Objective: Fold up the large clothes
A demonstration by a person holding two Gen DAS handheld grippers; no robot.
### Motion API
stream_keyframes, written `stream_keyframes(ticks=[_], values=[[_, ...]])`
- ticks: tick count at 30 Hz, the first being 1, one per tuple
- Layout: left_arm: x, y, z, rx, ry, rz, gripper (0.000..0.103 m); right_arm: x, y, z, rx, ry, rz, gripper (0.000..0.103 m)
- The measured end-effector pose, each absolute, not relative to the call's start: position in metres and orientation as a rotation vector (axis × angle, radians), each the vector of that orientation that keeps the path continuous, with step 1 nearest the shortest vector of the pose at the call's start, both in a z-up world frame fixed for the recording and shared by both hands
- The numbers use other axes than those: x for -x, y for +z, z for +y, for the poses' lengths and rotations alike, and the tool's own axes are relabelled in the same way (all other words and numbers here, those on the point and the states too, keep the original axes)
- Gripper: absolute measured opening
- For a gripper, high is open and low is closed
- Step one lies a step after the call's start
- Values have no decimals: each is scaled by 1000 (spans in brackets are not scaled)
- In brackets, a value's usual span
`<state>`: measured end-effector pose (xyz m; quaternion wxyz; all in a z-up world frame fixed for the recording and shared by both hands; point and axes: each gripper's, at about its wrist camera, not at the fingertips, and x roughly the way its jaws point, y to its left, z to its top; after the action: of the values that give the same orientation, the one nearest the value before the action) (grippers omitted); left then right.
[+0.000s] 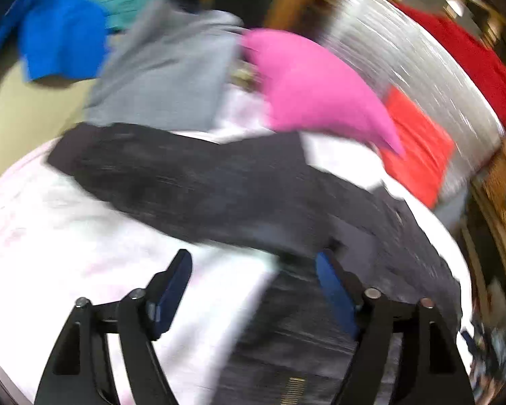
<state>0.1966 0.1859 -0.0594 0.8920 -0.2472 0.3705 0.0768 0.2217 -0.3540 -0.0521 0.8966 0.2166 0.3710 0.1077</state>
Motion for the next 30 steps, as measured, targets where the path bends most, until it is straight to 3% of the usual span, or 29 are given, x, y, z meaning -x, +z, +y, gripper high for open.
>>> stream_keyframes(ticks=[8, 16, 18, 21, 23, 30], values=[[-194, -123, 366, 936, 358, 752, 77, -171, -95, -283, -293, 278, 841, 89], [-244, -153, 403, 1036, 369, 768, 75, -166, -118, -273, -215, 249, 835, 91], [-247, -164, 408, 1061, 399, 783, 64, -166, -118, -269, -208, 252, 828, 92], [-251, -162, 412, 1022, 446, 792, 31, -168, -121, -269, -215, 262, 823, 94], [-256, -160, 417, 1004, 441, 817, 17, -167, -119, -272, -217, 264, 821, 94], [-240, -75, 381, 678, 492, 699, 13, -166, -120, -275, -246, 280, 807, 95]])
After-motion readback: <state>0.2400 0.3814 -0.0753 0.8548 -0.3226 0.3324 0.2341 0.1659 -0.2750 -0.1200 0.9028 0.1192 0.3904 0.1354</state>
